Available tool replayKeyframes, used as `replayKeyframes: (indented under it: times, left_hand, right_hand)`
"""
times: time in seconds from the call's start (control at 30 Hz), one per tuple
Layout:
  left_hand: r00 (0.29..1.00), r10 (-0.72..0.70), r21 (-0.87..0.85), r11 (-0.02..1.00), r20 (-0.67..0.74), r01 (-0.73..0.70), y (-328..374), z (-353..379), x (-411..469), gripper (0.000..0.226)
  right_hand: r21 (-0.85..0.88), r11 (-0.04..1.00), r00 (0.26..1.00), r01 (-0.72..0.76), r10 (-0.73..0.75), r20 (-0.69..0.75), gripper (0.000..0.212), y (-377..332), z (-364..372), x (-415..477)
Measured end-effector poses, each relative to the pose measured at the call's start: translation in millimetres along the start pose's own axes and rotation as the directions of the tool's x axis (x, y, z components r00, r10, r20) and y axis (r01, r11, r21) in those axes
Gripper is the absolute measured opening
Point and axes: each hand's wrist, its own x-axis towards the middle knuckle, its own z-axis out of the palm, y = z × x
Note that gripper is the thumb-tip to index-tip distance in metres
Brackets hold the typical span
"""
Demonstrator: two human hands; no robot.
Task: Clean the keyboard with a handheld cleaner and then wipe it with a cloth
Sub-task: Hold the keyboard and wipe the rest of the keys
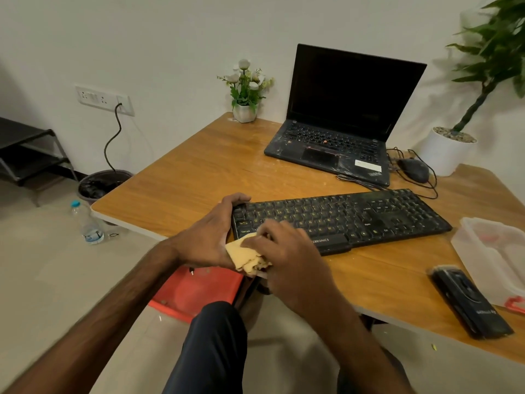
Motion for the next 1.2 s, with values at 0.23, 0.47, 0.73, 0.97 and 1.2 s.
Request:
replayKeyframes:
  times: [0.23,0.47,0.73,0.97,1.2]
  left_hand:
    - [0.999,-0.036,-0.104,0.994,-0.01,0.035,0,0,1,0.13]
    - [0.999,-0.029,-0.094,0.995,-0.02,0.027,0,1,0,0.124]
    - [0.999,-0.034,-0.079,0.996,-0.029,0.031,2,1,0,0.123]
    - [0.999,-0.031,-0.046,0.999,-0.037,0.03,1,1,0,0.12]
    - [0.999,-0.036,-0.069,0.997,-0.038,0.034,1,1,1,0.118]
  right_hand:
    - [-0.073,0.992,0.995,-0.102,0.101,-0.021,0.032,19,-6,19]
    - [-0.143,0.978,0.985,0.152,-0.138,0.103,0.027,23,-5,31]
    - [0.03,0.995,0.985,0.092,-0.096,0.146,0.047,27,-12,33]
    - [0.077,0.995,0.936,0.066,-0.088,0.34,0.054,28,-26,44]
    - [-0.123,0.988,0.957,0.093,-0.054,0.287,0.047,26,-23,57]
